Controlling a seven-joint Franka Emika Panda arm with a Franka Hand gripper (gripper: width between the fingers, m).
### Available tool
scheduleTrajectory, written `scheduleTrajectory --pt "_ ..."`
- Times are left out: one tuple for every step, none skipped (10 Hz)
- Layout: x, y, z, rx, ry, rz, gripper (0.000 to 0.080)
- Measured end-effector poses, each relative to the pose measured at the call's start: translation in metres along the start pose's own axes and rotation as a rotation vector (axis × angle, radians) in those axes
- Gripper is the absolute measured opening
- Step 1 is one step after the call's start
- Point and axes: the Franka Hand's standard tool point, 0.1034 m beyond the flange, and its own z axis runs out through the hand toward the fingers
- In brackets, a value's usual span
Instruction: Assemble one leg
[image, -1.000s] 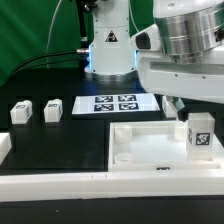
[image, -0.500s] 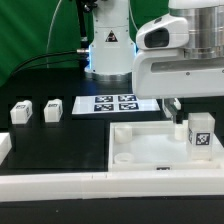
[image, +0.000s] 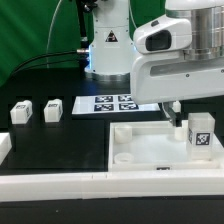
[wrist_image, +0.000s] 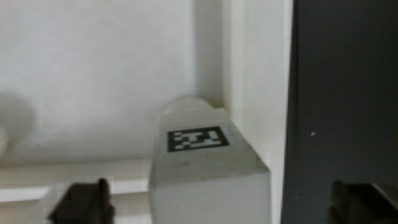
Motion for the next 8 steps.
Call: scheduleTrajectory --pt "0.0 0.0 0.0 0.0 0.0 0.0 0.0444" --pt "0.0 0.0 0.0 0.0 0.0 0.0 0.0444" --pt "0.0003 0.0015 -0.0001 -0.001 0.0 0.002 0.0294" --pt "0.0004 0.0019 -0.0001 -0.001 0.0 0.003 0.0295" --pt "0.0004 0.002 -0.0001 -0.001 0.0 0.025 0.0295" --pt "0.0004 0.0021 -0.0001 -0.001 0.0 0.049 0.0295" --pt "0.0004 0.0023 -0.0001 -0.001 0.0 0.04 0.0295" --pt "0.0004 0.0022 0.0 0.002 0.0 0.082 0.0295"
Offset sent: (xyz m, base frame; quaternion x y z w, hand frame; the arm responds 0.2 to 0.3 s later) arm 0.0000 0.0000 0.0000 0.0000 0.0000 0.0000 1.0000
